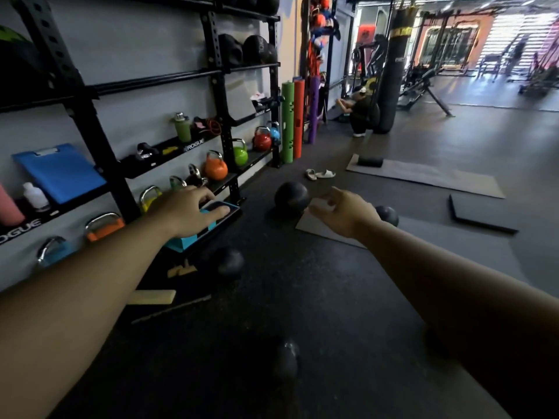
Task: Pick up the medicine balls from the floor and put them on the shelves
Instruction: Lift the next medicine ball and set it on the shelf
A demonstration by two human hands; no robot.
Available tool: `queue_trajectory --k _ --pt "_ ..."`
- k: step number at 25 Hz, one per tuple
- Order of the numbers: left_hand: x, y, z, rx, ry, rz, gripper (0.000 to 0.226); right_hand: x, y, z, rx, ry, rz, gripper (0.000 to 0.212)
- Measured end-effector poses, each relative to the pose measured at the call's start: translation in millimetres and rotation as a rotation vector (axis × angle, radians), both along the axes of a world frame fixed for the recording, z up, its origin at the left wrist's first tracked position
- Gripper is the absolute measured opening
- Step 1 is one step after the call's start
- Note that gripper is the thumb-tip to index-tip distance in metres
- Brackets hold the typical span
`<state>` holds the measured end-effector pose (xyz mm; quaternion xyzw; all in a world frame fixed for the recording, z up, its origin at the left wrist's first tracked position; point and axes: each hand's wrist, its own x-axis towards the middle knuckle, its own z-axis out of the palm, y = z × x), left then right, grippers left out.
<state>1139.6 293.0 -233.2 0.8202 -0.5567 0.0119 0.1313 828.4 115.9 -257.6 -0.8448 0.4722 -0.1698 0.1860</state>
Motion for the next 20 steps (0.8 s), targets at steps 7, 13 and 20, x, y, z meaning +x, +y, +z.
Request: queue_trajectory --k 7,13,20 --pt "-0.7 -35.8 -57.4 0.105 0.079 0.051 0.067 -8.1 -59.5 -57.0 0.094 0.093 0.005 0.055" --pt "18.4 -108.3 -170.1 0.291 0.230 -0.006 0.090 33.5 -93.1 -164.6 0.202 0.228 0.014 0.064" --pt "52.5 -179.9 -303.8 0.482 0.349 0.023 0.091 88.1 -136.4 -304.6 0.351 0.338 0.037 0.075"
